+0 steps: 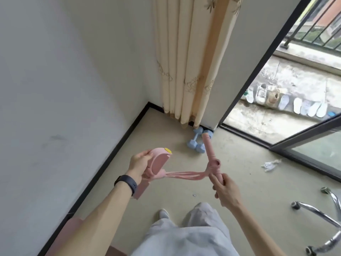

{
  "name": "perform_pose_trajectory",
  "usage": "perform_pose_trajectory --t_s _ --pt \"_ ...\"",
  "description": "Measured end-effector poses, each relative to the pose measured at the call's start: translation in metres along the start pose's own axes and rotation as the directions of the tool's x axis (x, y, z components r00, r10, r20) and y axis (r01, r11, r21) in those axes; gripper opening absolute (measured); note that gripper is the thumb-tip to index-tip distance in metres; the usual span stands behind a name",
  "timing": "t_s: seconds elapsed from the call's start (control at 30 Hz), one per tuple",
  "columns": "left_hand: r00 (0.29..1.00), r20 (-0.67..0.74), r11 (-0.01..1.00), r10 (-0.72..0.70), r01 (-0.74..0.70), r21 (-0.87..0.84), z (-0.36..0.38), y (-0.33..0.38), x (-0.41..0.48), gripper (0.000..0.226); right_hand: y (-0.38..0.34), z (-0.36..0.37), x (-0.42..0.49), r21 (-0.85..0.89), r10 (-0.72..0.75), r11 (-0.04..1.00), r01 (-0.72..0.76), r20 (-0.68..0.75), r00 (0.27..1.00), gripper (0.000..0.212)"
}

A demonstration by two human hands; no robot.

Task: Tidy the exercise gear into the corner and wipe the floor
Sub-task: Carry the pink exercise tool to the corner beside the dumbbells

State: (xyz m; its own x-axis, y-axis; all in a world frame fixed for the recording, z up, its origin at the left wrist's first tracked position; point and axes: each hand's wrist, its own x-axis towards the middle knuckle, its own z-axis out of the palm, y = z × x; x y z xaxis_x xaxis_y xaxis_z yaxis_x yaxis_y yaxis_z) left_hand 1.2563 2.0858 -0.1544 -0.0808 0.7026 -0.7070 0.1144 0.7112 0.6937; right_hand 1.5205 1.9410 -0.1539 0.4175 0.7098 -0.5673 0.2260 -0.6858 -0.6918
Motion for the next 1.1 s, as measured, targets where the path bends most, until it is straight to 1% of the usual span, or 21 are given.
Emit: perform_pose_trajectory --t_s 0.1,0.17,0.3,0.37,0.43,0.57,0.63,0.73,0.87,0.93,1.03,1.07,1.1 --pt "0.999 0.016 0.998 -0.050 0.050 -0.031 0.006 0.020 0.035 0.022 -0.015 0.005 0.044 -0.034 0.021 0.999 -0.020 0.033 0.999 0.029" --pt "0.998 0.002 0.997 -0.067 0.067 -0.042 0.014 0.033 0.063 0.018 -0.022 0.013 0.082 -0.107 0.027 0.994 -0.020 0.066 0.997 0.028" --pt "0.994 -0.072 0.995 -0.078 0.073 -0.062 0.036 0.054 0.118 0.014 -0.045 0.035 0.167 -0.330 -0.050 0.940 0.093 0.135 0.990 0.024" --pt "0.987 -0.118 0.993 -0.106 0.099 -0.060 0.050 0.062 0.141 0.017 -0.062 0.047 0.205 -0.385 -0.057 0.914 0.131 0.196 0.979 0.020" --pt "0.981 -0.158 0.993 -0.114 0.106 -0.060 0.062 0.069 0.167 0.019 -0.080 0.059 0.241 -0.425 -0.078 0.887 0.181 0.248 0.966 0.025" --pt "0.961 -0.228 0.985 -0.157 0.137 -0.103 0.076 0.080 0.213 0.012 -0.107 0.082 0.311 -0.521 -0.133 0.795 0.312 0.352 0.926 0.031" --pt "0.951 -0.247 0.979 -0.186 0.159 -0.126 0.079 0.075 0.232 0.014 -0.113 0.091 0.335 -0.546 -0.142 0.761 0.350 0.387 0.911 0.030" --pt "0.940 -0.239 0.962 -0.242 0.201 -0.183 0.078 0.064 0.264 0.014 -0.113 0.108 0.369 -0.578 -0.138 0.721 0.382 0.420 0.897 0.027" --pt "0.940 -0.214 0.962 -0.267 0.246 -0.117 0.080 0.036 0.318 0.017 -0.093 0.135 0.409 -0.629 -0.110 0.679 0.379 0.423 0.899 0.028" --pt "0.928 -0.205 0.950 -0.310 0.293 -0.111 0.083 0.017 0.346 0.017 -0.078 0.148 0.426 -0.650 -0.082 0.667 0.364 0.422 0.903 0.028" --pt "0.912 -0.201 0.933 -0.359 0.343 -0.112 0.092 -0.014 0.393 0.019 -0.051 0.169 0.452 -0.645 -0.052 0.689 0.329 0.409 0.911 0.026" --pt "0.901 -0.199 0.922 -0.385 0.365 -0.128 0.095 -0.024 0.411 0.019 -0.041 0.177 0.462 -0.630 -0.040 0.707 0.320 0.416 0.908 0.024" --pt "0.885 -0.198 0.903 -0.421 0.388 -0.183 0.100 -0.036 0.430 0.019 -0.032 0.186 0.472 -0.605 -0.029 0.735 0.307 0.424 0.905 0.023"
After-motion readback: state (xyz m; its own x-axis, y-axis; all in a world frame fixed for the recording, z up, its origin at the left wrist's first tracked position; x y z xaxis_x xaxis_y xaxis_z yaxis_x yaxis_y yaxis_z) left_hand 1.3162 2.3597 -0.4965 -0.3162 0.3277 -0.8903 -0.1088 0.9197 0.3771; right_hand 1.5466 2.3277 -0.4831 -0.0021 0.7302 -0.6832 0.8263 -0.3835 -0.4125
